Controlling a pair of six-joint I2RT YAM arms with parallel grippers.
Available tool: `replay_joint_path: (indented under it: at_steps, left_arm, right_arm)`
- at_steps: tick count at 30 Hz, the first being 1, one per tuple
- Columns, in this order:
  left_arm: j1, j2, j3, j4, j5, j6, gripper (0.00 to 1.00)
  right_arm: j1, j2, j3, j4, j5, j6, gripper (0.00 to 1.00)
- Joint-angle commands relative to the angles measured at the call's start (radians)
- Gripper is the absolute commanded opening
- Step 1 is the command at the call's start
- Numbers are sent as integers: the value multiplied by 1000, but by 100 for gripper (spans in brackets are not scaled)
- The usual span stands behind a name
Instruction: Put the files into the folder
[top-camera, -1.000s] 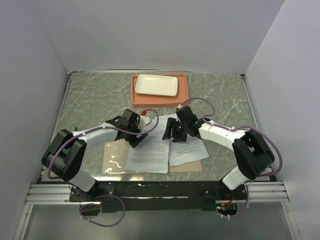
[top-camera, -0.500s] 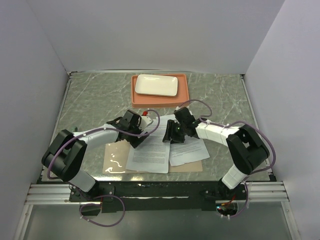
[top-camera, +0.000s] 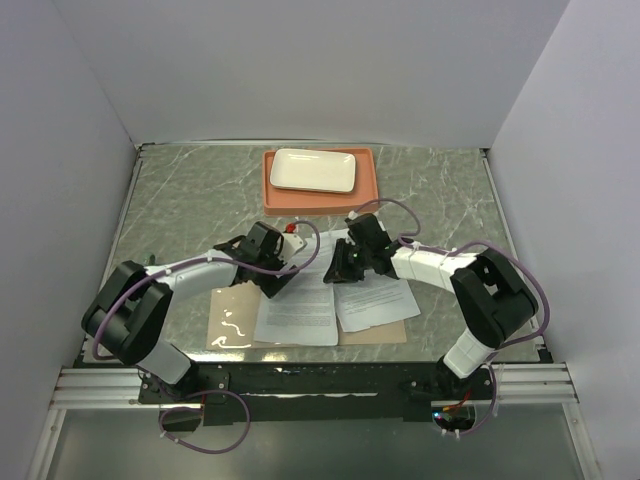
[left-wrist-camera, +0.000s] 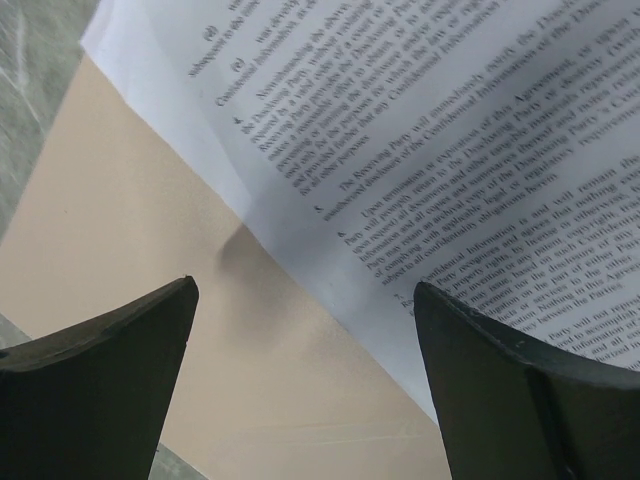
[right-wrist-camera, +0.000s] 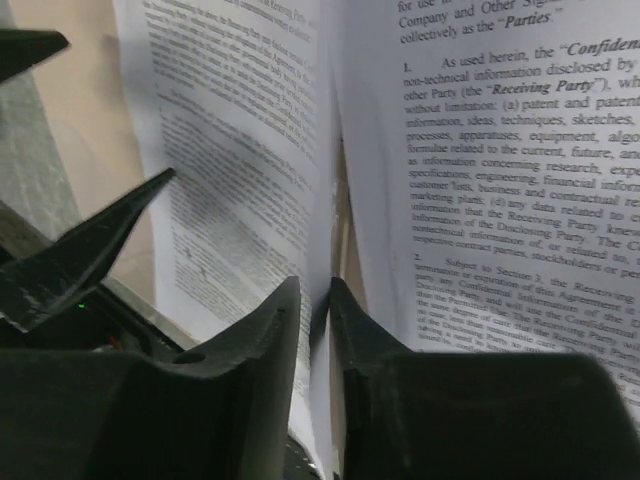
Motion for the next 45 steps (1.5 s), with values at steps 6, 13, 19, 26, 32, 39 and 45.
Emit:
replay_joint_path:
  at_steps: [6,13,19,26,32,39,45]
  left_arm:
    - [117,-127,175,-233,125,-27,96]
    - [421,-162,298,-379,319,74,96]
    - [581,-168,192,-376,333,173,96]
    - [698,-157,118,-376,368,202,96]
    - [704,-186,65,-346,336,211,97]
    - [704,-187,9,-299,304,217,98]
    - [704,-191,-26,-276,262,235,97]
  right_arm:
    - [20,-97,-3,139,-33,-50,5]
    - [21,-184,133,51,8,-212,1]
    - [44,-163,259,7,1,-307,1]
    - [107,-117,352,-59,11,-386,0]
    - [147,-96,380,-79,-8,-393,0]
    - [170,-77,366,-59,-10,-372,0]
    - [168,-62,334,-15,-7,-340,0]
